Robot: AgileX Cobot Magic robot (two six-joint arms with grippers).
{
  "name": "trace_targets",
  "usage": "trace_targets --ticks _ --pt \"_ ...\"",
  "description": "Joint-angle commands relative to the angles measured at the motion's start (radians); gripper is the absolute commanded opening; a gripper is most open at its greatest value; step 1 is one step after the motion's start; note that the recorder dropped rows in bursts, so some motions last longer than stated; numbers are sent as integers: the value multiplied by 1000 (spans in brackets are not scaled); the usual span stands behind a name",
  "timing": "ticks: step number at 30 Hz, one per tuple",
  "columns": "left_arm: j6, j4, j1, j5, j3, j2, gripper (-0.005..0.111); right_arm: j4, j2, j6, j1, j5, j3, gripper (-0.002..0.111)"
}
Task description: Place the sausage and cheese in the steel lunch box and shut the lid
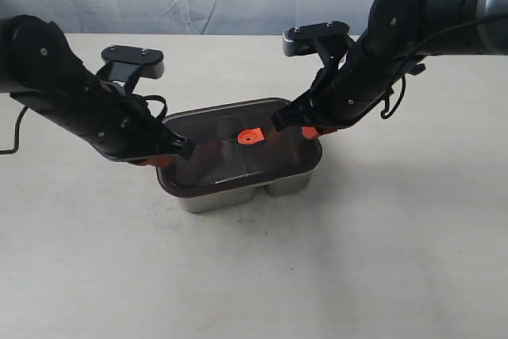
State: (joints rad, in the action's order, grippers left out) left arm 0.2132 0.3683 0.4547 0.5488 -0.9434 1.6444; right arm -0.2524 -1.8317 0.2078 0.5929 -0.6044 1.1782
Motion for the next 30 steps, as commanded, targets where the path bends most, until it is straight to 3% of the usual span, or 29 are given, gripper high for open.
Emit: trace_targets --ticks 1,10,16,30 --pt "-6 -8 -4 -19 -4 -71 0 0 2 10 -3 4 4 0" --pt "-189 -234 -4 220 4 -149 0 4 2 10 -3 4 4 0" --pt "-187 -223 -4 245 10 -111 0 4 2 10 -3 -5 4 0" --pt "-100 -92 -4 162 10 10 0 6 2 10 -3 -2 4 0"
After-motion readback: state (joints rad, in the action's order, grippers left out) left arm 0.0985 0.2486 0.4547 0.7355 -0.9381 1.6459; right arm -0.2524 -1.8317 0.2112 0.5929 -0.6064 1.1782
